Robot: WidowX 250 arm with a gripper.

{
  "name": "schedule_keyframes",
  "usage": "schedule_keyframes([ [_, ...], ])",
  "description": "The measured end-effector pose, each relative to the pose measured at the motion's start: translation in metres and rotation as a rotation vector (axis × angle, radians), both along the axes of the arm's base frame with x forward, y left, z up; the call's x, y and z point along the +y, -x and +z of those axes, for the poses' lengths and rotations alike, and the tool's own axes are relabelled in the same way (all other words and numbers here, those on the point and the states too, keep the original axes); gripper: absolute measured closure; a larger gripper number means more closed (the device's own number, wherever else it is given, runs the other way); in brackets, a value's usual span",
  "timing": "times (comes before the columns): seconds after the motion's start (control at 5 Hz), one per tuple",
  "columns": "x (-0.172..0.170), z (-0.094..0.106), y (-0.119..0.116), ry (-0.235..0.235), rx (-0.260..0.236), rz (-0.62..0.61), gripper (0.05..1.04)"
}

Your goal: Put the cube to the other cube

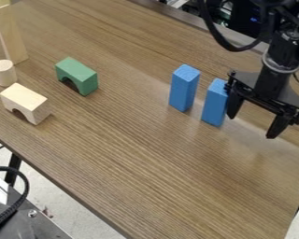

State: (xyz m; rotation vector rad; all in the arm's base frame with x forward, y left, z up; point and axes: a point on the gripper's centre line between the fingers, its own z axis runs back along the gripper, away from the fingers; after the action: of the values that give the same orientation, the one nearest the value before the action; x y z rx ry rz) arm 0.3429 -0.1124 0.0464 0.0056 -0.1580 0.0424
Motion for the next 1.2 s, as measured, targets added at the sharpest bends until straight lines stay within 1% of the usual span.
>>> schedule_keyframes([
  [0.6,0.004,0.0,-0.002,-0.002,-0.013,0.015,0.085],
  [1.0,0.004,0.0,0.006,0.0,-0.003,0.013,0.085],
  [1.2,0.0,0.0,0.014,0.007,0.016,0.013,0.086],
])
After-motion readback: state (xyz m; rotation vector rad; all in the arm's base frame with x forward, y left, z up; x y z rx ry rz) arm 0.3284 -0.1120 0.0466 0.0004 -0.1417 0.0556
